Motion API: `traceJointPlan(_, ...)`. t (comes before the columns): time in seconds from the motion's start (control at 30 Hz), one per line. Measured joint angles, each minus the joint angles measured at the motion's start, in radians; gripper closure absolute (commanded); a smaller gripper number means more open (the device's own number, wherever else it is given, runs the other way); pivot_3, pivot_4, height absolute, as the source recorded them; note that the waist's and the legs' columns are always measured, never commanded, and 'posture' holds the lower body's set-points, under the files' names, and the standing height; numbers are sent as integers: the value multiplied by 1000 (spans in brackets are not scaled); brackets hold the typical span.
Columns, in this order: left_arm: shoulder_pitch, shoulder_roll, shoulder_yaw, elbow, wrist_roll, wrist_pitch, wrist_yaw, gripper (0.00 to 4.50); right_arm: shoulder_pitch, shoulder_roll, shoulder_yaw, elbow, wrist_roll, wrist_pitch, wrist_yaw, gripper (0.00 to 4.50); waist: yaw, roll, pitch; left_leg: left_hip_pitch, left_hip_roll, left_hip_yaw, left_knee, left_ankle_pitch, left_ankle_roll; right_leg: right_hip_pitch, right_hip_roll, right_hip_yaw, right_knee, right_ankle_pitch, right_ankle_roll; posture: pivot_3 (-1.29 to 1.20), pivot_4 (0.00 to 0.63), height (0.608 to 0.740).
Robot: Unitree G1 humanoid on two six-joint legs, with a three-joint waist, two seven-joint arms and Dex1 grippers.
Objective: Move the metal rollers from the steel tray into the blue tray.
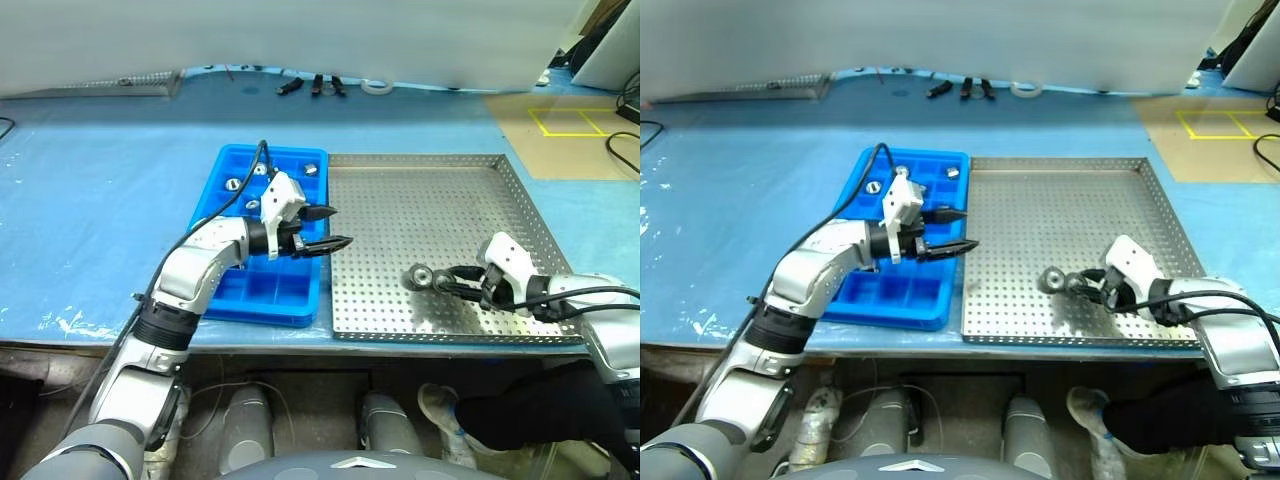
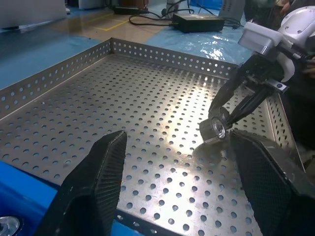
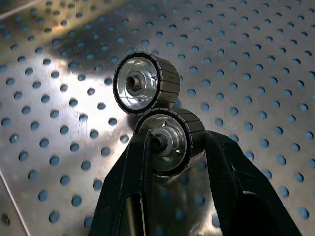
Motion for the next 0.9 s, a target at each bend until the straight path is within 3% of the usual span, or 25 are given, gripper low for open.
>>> traceJointPlan(0.2, -74, -54, 4, 107, -101, 125, -84, 995, -45, 24, -3, -167, 59, 53, -38, 3291, 2, 0, 0, -1, 0, 2, -4, 0, 0, -2, 0, 0, -1, 0, 0, -175, 150, 740)
traceJointPlan(0.43, -134, -92, 4, 288, -101, 141, -145, 995, -54, 35, -5, -278, 119, 99, -78, 3291, 1, 0, 0, -3, 0, 3, -4, 0, 0, -5, 0, 1, -1, 0, 0, -211, 150, 740)
traceJointPlan(0.87, -146, -135, -1, 311, -97, 164, -178, 995, -64, 35, -22, -352, 151, 144, -125, 3291, 0, 0, 0, -3, 0, 3, -4, 0, 0, -6, 0, 1, -1, -1, 0, -225, 150, 740)
traceJointPlan(0.9, -146, -139, -1, 311, -96, 163, -175, 1178, -65, 35, -21, -355, 154, 148, -127, 3291, 0, 0, 0, -3, 0, 3, -4, 0, 0, -6, 0, 1, -1, -1, 0, -222, 150, 740)
